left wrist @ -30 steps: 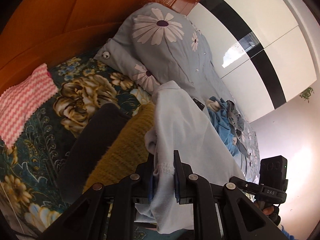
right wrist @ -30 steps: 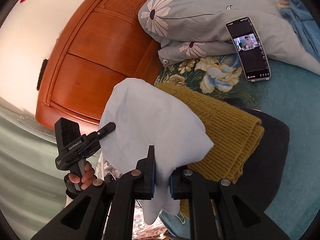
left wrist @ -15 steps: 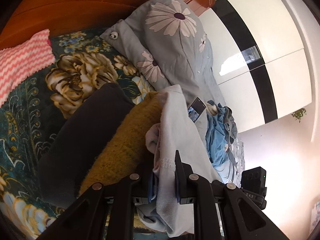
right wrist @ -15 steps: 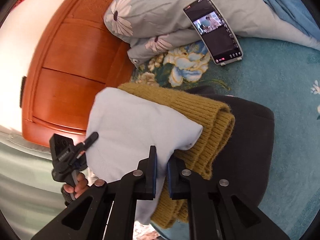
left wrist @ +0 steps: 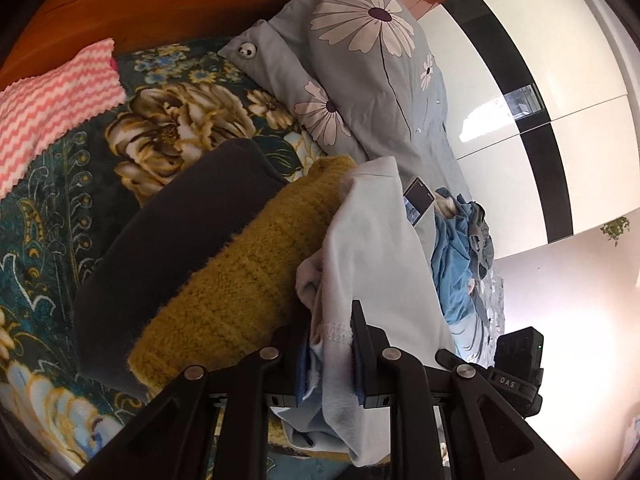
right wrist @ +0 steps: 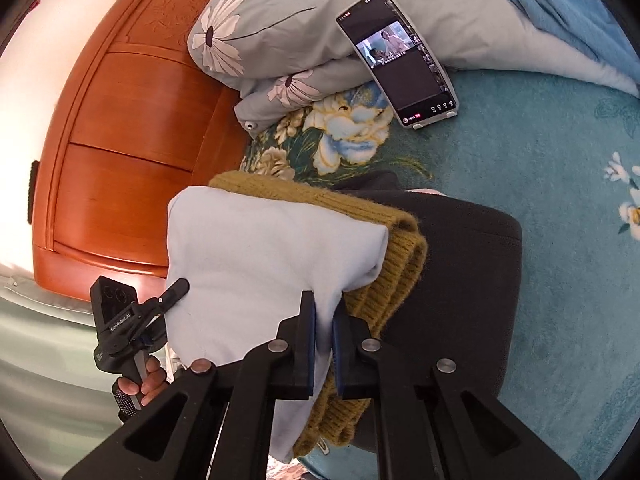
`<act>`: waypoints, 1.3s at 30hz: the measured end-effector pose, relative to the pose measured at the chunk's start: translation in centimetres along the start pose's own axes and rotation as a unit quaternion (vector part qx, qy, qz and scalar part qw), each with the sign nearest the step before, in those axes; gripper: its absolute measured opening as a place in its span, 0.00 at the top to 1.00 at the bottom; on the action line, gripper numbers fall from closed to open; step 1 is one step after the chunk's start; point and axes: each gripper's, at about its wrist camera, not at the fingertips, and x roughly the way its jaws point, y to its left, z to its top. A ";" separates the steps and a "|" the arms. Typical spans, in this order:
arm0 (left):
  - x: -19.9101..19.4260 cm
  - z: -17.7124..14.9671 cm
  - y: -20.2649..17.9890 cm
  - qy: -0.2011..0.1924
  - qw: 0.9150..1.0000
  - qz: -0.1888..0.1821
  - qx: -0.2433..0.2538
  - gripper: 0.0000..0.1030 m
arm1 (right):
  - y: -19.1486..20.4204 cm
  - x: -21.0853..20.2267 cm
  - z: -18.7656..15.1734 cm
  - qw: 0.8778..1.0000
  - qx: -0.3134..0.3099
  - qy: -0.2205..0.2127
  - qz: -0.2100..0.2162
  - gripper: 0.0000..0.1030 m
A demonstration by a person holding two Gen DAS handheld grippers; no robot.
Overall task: Fold clothes
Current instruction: 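Lower the shirt onto the yellow sweater stack and open both grippers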
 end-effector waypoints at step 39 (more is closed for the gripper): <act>0.3 -10.5 -6.5 -0.045 0.975 0.174 0.130 0.49 | 7.7 1.9 -10.0 0.958 -0.242 0.025 -0.151 0.87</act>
